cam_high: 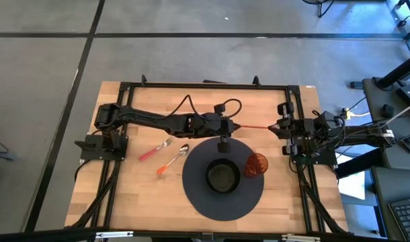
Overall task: Pick & Place Utensil
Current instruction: Put the orange straw into the brown cup
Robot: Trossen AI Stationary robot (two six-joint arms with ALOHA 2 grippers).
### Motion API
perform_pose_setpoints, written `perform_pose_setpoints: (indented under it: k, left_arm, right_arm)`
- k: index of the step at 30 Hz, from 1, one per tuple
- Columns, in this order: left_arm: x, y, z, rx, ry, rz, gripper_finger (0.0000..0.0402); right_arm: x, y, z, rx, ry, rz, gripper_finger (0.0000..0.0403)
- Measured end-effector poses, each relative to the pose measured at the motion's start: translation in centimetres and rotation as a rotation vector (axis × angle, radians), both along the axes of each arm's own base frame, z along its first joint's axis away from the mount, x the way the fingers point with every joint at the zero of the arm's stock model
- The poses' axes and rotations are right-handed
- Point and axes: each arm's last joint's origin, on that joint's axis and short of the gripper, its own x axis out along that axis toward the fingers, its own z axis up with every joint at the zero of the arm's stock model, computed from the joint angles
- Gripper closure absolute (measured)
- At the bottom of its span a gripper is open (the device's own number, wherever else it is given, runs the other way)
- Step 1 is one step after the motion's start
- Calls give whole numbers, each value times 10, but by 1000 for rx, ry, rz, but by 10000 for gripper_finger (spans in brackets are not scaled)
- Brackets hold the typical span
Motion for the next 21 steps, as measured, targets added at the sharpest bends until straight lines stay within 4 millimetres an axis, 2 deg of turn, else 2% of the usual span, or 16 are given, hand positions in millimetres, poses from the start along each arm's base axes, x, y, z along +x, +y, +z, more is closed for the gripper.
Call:
perform_pose_setpoints:
  k: [6,10,13,15,17,21]
  left_arm:
    - [-12,-14,-6,129,141,171,317]
    - [-30,-30,-2,225,262,243,271]
    - [-50,-42,0,259,371,273,256]
    - [-66,-48,5,252,403,334,262]
    - [-84,-51,11,243,424,362,287]
    - [-124,-50,14,119,437,248,370]
  right_arm:
    - [1,0,-1,-1,15,3,399]
    - [0,0,-1,3,15,5,400]
    - [1,0,-2,9,22,7,400]
    - [1,0,-2,22,25,14,400]
    - [1,0,-2,24,26,15,400]
    - [1,0,-3,37,42,20,400]
